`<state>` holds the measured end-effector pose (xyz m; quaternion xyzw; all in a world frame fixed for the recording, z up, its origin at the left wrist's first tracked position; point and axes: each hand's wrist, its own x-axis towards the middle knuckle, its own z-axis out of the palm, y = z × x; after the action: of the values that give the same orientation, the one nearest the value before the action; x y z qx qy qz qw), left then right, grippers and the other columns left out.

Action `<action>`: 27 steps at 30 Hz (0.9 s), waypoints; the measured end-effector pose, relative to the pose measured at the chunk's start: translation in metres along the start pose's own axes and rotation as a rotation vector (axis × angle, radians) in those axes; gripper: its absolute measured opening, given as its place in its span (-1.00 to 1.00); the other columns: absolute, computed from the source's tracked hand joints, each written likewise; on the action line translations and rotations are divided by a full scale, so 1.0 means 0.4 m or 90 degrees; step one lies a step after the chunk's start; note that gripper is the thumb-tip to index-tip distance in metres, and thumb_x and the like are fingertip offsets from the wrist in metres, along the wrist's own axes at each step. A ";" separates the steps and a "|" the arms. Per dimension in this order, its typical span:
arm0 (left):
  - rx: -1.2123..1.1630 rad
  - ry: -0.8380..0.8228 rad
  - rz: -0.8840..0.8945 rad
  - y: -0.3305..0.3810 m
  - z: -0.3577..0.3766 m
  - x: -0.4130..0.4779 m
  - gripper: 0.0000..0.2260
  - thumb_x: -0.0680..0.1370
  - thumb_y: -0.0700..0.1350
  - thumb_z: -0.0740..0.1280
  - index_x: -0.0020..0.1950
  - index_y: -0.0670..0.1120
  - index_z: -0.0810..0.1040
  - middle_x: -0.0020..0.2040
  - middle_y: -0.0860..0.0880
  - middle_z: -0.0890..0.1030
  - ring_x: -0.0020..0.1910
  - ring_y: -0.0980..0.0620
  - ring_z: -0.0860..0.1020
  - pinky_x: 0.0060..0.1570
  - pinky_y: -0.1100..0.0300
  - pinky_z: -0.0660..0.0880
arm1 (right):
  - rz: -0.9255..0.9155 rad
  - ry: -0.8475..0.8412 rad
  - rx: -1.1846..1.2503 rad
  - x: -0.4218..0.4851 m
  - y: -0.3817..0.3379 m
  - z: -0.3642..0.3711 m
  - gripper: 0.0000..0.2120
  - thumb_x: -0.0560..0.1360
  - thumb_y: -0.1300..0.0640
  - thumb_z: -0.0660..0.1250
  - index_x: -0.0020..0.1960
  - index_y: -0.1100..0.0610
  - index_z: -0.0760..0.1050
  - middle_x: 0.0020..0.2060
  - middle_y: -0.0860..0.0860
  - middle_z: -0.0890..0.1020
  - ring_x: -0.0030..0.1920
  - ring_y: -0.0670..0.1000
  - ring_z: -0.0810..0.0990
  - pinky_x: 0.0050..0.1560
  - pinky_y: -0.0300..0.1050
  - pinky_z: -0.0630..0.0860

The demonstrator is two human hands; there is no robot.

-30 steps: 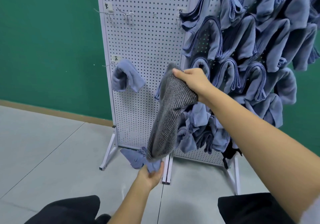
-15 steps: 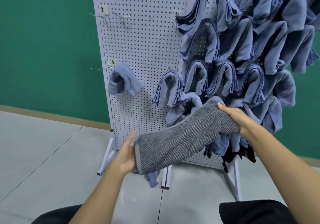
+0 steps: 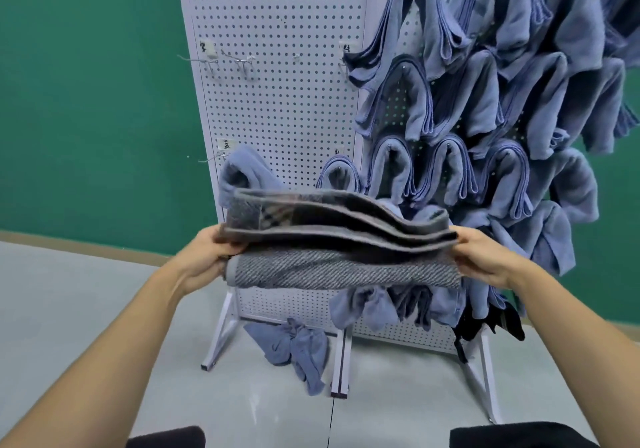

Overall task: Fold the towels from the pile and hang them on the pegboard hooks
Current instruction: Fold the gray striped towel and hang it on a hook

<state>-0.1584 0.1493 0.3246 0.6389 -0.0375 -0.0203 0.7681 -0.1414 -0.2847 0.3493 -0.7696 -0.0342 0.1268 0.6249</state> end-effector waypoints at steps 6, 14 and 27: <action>-0.045 -0.047 -0.042 0.018 -0.038 -0.021 -0.79 0.34 -0.20 0.23 -0.20 -0.11 0.66 -0.04 -0.16 0.55 -0.19 -0.06 0.45 -0.12 0.07 0.38 | -0.051 0.010 0.050 0.028 -0.004 0.035 -0.76 0.60 0.37 0.11 -0.15 0.22 0.49 -0.35 0.07 0.52 -0.40 -0.06 0.48 -0.37 -0.25 0.48; 0.185 -0.061 -0.077 -0.005 -0.039 -0.015 -0.56 0.13 -0.01 0.65 -0.18 -0.07 0.50 -0.19 -0.06 0.62 -0.23 0.02 0.58 -0.25 0.23 0.51 | -0.008 -0.075 -0.057 0.055 -0.024 0.073 -0.78 0.50 0.05 0.37 -0.16 0.16 0.40 -0.32 0.07 0.46 -0.38 -0.04 0.40 -0.32 -0.21 0.35; -0.050 0.244 -0.112 -0.058 -0.204 0.027 -0.81 0.45 -0.29 0.40 0.05 -0.22 0.59 0.04 -0.23 0.65 -0.06 -0.12 0.61 0.04 0.01 0.57 | -0.095 0.003 -0.178 0.160 -0.103 0.247 -0.88 0.51 0.34 0.32 -0.02 0.18 0.57 -0.12 0.06 0.68 -0.21 -0.15 0.65 -0.24 -0.35 0.51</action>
<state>-0.1403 0.2243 0.2873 0.6014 0.1659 0.0334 0.7808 -0.0986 -0.1682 0.3609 -0.8448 -0.1067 0.0721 0.5193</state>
